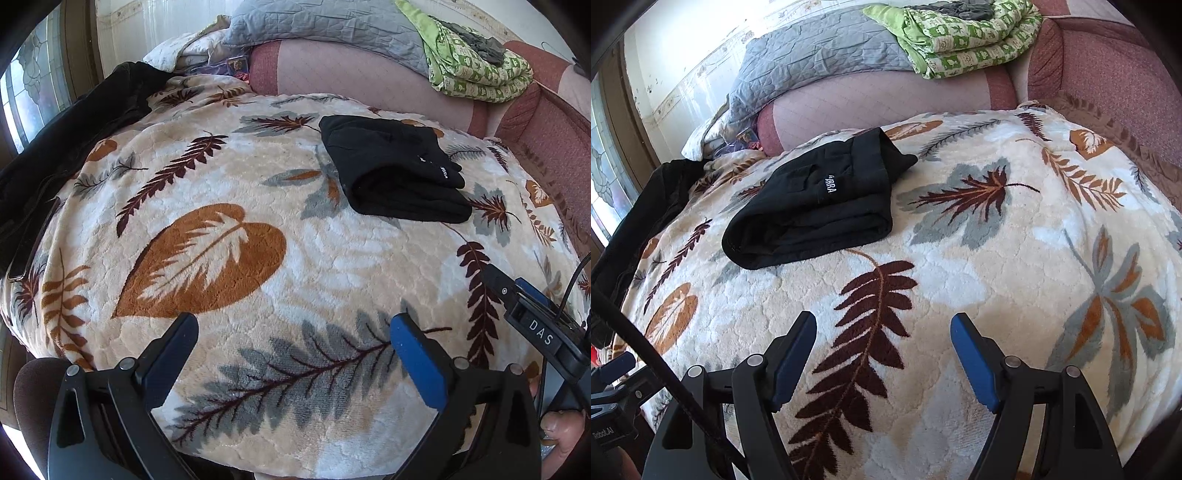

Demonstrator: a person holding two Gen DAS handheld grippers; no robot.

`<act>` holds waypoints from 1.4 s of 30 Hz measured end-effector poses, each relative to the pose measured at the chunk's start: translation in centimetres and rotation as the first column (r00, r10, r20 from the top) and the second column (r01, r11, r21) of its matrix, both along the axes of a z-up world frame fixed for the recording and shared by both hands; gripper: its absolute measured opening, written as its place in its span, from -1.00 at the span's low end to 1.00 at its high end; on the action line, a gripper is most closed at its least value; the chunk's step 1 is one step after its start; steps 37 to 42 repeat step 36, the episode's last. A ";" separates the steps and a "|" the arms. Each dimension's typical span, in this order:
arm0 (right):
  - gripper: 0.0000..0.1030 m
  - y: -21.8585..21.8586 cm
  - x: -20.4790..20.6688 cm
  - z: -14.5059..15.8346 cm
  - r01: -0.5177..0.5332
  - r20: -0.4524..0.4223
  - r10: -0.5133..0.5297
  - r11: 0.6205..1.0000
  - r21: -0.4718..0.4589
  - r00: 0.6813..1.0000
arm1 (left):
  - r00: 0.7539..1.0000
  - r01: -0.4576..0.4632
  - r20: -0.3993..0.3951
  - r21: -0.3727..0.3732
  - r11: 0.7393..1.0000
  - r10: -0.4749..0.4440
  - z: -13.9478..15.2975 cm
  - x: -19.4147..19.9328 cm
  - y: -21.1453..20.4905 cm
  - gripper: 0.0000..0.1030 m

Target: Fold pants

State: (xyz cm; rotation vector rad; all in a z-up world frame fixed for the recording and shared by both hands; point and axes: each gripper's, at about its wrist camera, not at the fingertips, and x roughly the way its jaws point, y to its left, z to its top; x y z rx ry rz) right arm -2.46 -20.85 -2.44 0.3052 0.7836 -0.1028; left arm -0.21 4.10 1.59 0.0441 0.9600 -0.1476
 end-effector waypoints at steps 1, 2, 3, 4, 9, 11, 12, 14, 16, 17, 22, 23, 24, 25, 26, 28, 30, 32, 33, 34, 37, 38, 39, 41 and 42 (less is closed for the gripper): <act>0.55 0.1 0.0 0.0 -0.002 0.003 0.002 1.000 -0.008 1.000 | 1.000 0.000 0.000 0.005 1.000 0.000 0.0 0.0 -0.1 1.00; 0.55 0.2 0.0 0.1 -0.004 0.005 0.004 1.000 -0.013 1.000 | 1.000 -0.001 0.000 0.008 1.000 0.001 0.0 0.0 -0.1 1.00; 0.55 0.3 0.0 0.1 -0.006 0.007 0.006 1.000 -0.019 1.000 | 1.000 -0.001 0.001 0.014 1.000 0.001 -0.1 0.1 -0.1 1.00; 0.55 0.4 0.0 0.1 -0.007 0.008 0.007 1.000 -0.021 1.000 | 1.000 0.001 0.001 0.016 1.000 -0.001 -0.1 0.1 -0.1 1.00; 0.56 0.2 0.1 0.0 -0.005 0.004 0.006 1.000 -0.014 1.000 | 1.000 0.003 -0.009 0.018 1.000 -0.003 -0.4 0.2 -0.2 1.00; 0.56 0.2 0.2 0.0 -0.003 0.003 0.003 1.000 -0.011 1.000 | 1.000 0.005 -0.011 0.017 1.000 -0.005 -0.4 0.2 -0.2 1.00; 0.56 0.2 0.2 0.0 -0.004 0.003 0.004 1.000 -0.013 1.000 | 1.000 0.007 -0.012 0.016 1.000 -0.007 -0.4 0.2 -0.2 1.00; 0.56 0.2 0.2 0.0 -0.005 0.003 0.005 1.000 -0.013 1.000 | 1.000 0.010 -0.015 0.014 1.000 -0.009 -0.5 0.2 -0.3 1.00; 0.57 0.2 0.2 -0.1 -0.009 0.001 0.009 1.000 -0.014 1.000 | 1.000 0.012 -0.019 0.015 1.000 -0.011 -0.6 0.2 -0.4 1.00; 0.57 0.3 0.2 -0.1 -0.010 0.000 0.010 1.000 -0.016 1.000 | 1.000 0.012 -0.020 0.014 1.000 -0.012 -0.6 0.2 -0.4 1.00; 0.58 0.5 0.1 -0.1 -0.014 0.003 0.015 0.999 -0.031 1.000 | 0.999 0.011 -0.034 0.009 1.000 -0.011 -0.9 0.2 -0.3 1.00; 0.58 0.6 0.1 -0.1 -0.014 0.004 0.015 0.999 -0.033 1.000 | 0.999 0.010 -0.036 0.007 1.000 -0.010 -0.9 0.2 -0.3 1.00; 0.59 0.7 0.1 0.0 -0.015 0.005 0.015 0.999 -0.036 1.000 | 0.999 0.009 -0.038 0.004 1.000 -0.009 -0.9 0.2 -0.3 1.00; 0.59 0.8 0.1 0.0 -0.016 0.005 0.016 0.999 -0.038 1.000 | 0.999 0.008 -0.040 0.003 1.000 -0.008 -1.0 0.2 -0.2 1.00; 0.59 0.8 0.1 0.0 -0.017 0.006 0.017 0.999 -0.041 1.000 | 0.999 0.007 -0.041 0.000 1.000 -0.007 -1.0 0.2 -0.2 1.00; 0.60 0.9 0.0 0.1 -0.020 0.006 0.020 0.999 -0.044 1.000 | 0.999 0.006 -0.045 -0.010 1.000 -0.007 -1.0 0.2 -0.1 1.00; 0.60 1.0 0.0 0.1 -0.023 0.008 0.023 0.999 -0.049 1.000 | 0.999 0.007 -0.047 -0.021 1.000 -0.008 -1.0 0.2 -0.1 1.00; 0.60 1.2 0.0 0.1 -0.026 0.011 0.027 0.998 -0.056 1.000 | 0.999 0.007 -0.044 -0.019 1.000 -0.008 -1.0 0.2 -0.1 1.00; 0.60 1.2 -0.1 0.2 -0.028 0.013 0.029 0.998 -0.061 1.000 | 0.999 0.010 -0.039 -0.013 1.000 -0.010 -0.9 0.1 -0.1 1.00; 0.60 1.3 -0.1 0.2 -0.030 0.015 0.031 0.997 -0.066 0.999 | 0.999 0.013 -0.037 -0.007 1.000 -0.013 -0.9 0.1 -0.2 1.00; 0.61 1.5 -0.1 0.2 -0.036 0.017 0.037 0.997 -0.075 0.999 | 0.999 0.020 -0.036 -0.009 1.000 -0.020 -0.9 0.0 -0.3 1.00; 0.61 1.5 -0.1 0.2 -0.036 0.017 0.037 0.997 -0.075 0.999 | 0.999 0.020 -0.036 -0.009 1.000 -0.020 -0.9 0.0 -0.3 1.00; 0.61 1.5 -0.1 0.2 -0.036 0.017 0.037 0.997 -0.075 0.999 | 0.999 0.020 -0.036 -0.009 1.000 -0.020 -0.9 0.0 -0.3 1.00; 0.61 1.5 -0.1 0.2 -0.036 0.017 0.037 0.997 -0.075 0.999 | 0.999 0.020 -0.036 -0.009 1.000 -0.020 -0.9 0.0 -0.3 1.00; 0.61 1.5 -0.1 0.2 -0.036 0.017 0.037 0.997 -0.075 0.999 | 0.999 0.020 -0.036 -0.009 1.000 -0.020 -0.9 0.0 -0.3 1.00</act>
